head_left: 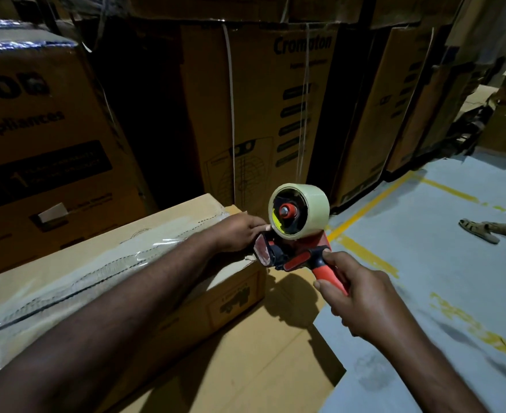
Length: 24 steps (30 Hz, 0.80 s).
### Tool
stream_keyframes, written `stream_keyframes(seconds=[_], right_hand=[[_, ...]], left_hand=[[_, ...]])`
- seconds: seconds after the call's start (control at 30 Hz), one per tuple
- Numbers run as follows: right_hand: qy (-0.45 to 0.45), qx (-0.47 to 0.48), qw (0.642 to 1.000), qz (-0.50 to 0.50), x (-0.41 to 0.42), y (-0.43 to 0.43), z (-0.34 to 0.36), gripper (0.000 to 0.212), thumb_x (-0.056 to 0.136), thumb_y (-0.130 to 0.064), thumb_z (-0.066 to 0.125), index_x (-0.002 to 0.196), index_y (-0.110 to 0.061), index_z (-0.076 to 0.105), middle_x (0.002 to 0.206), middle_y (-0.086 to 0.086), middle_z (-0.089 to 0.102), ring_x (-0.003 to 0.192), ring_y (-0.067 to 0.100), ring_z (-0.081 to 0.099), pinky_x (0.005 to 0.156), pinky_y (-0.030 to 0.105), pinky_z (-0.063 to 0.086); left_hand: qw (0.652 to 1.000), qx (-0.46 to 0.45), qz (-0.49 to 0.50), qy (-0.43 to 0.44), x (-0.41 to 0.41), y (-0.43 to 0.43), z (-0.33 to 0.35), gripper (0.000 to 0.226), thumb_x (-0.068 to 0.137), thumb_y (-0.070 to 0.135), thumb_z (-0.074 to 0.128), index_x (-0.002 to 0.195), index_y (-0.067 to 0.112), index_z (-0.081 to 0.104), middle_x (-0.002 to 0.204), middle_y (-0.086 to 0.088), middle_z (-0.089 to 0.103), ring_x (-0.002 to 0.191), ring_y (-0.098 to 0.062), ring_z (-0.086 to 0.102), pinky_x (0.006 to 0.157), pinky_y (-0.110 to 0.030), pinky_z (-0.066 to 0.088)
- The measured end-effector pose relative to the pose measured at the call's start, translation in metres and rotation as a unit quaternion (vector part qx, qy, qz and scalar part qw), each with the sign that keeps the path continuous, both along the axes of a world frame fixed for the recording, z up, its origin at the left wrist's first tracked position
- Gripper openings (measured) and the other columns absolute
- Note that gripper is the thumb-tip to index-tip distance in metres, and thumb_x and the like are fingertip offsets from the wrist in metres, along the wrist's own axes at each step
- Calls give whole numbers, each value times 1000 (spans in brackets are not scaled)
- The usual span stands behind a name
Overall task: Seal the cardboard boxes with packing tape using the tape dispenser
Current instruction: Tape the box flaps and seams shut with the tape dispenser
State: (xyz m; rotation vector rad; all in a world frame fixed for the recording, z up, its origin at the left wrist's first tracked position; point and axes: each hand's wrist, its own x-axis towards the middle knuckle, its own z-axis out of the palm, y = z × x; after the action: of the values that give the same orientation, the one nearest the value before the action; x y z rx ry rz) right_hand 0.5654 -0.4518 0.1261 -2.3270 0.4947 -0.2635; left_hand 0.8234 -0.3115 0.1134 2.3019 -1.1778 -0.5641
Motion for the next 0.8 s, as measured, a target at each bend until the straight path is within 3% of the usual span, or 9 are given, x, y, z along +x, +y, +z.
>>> stream_keyframes(seconds=[0.1, 0.23, 0.37, 0.47, 0.6, 0.7, 0.8], right_hand=[[-11, 8, 1000, -5, -2, -1, -6, 43, 90, -38, 68, 130, -45, 53, 73, -9, 63, 54, 6, 59, 51, 27, 48], [-30, 3, 1000, -10, -9, 8, -18, 45, 90, -41, 66, 132, -46, 51, 74, -8, 63, 55, 5, 59, 50, 27, 49], [-52, 6, 998, -26, -15, 15, -29, 43, 90, -39, 67, 129, -48, 51, 69, -12, 61, 51, 4, 55, 52, 33, 54], [-59, 3, 998, -39, -23, 19, -34, 44, 89, -39, 69, 131, -43, 55, 76, -10, 65, 57, 5, 58, 58, 35, 54], [-75, -42, 996, -36, -27, 21, -39, 47, 89, -35, 72, 133, -37, 57, 84, -8, 65, 70, 15, 60, 60, 27, 47], [-77, -44, 995, -33, -37, 22, -44, 46, 88, -37, 72, 131, -37, 59, 85, -10, 65, 65, 5, 57, 60, 16, 44], [-85, -45, 995, -33, -44, 21, -51, 46, 88, -36, 74, 131, -35, 60, 87, -8, 67, 71, -4, 59, 64, 10, 43]], left_hand=[[1000, 23, -10, 6, 1, 1, 1, 39, 108, 37, 42, 95, 12, 69, 96, -7, 71, 90, -23, 65, 92, -42, 52], [998, 51, -15, 27, 4, 2, 7, 40, 106, 39, 47, 74, 24, 64, 75, 6, 64, 70, -10, 57, 76, -30, 47], [997, 49, -5, 61, 14, 6, -1, 42, 102, 46, 52, 70, 23, 67, 66, 10, 64, 69, -11, 61, 83, -20, 29], [995, 48, -12, 82, 13, 6, 2, 31, 101, 33, 60, 73, 26, 68, 63, 14, 64, 64, -5, 61, 83, -17, 29], [993, 29, -9, 117, 8, 8, 6, 16, 97, 23, 68, 84, 16, 74, 69, 11, 68, 62, -2, 61, 67, -23, 48], [993, 20, -12, 113, 6, 9, 7, 14, 90, 22, 77, 94, 8, 75, 77, 7, 73, 70, -3, 66, 66, -24, 52], [994, 21, -14, 108, 4, 8, 5, 17, 88, 19, 79, 98, 6, 75, 75, 9, 73, 67, -2, 65, 63, -24, 51]])
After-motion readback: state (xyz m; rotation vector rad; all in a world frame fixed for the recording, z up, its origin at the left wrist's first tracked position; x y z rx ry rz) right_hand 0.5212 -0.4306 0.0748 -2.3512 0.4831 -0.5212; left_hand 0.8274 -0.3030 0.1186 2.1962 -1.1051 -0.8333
